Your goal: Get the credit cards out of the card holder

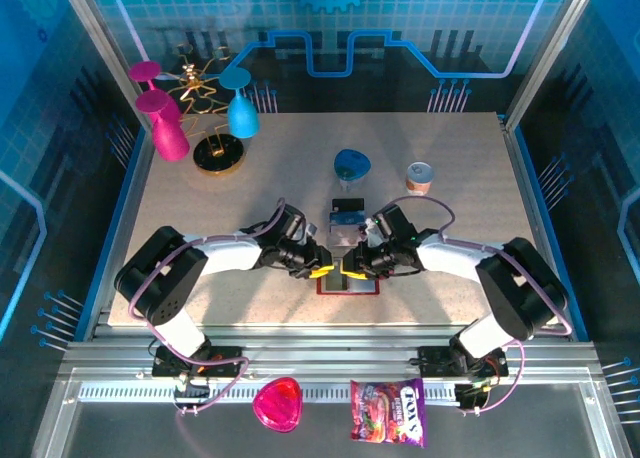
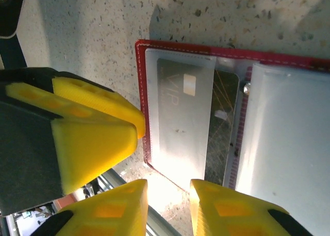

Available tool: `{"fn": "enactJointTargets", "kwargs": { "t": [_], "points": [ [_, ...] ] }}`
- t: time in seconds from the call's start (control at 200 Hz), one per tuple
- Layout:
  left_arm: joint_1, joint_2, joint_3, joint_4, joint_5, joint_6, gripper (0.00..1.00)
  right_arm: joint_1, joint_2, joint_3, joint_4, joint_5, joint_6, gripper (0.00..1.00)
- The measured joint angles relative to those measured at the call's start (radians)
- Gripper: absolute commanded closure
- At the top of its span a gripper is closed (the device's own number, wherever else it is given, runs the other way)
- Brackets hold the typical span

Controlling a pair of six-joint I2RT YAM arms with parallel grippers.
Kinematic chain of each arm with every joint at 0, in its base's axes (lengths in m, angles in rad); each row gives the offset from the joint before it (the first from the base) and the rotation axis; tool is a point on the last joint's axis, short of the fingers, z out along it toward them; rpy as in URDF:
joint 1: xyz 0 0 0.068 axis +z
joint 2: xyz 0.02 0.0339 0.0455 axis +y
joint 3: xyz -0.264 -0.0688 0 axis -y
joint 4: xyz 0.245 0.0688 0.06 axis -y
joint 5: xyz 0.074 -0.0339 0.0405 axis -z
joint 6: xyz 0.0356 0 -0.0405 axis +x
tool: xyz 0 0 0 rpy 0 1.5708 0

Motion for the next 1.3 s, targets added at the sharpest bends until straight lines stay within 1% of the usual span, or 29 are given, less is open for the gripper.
{"fn": "enactJointTargets", "kwargs": {
  "t": [0.23, 0.725, 1.021, 1.296],
  "points": [
    [0.002, 0.0, -0.021, -0.017, -0.019, 0.008, 0.8, 0.016, 0.057, 0.024, 0.017, -0.003, 0.007, 0.73],
    [0.009, 0.006, -0.035, -0.023, -0.027, 0.027, 0.8, 0.025, 0.105, 0.055, 0.013, -0.003, 0.003, 0.71],
    [0.012, 0.008, -0.037, -0.024, -0.027, 0.027, 0.81, 0.026, 0.134, 0.07, -0.025, 0.002, -0.023, 0.69],
    [0.014, 0.008, -0.037, -0.026, -0.027, 0.031, 0.8, 0.026, 0.134, 0.094, -0.085, 0.035, -0.062, 0.68]
  ]
}}
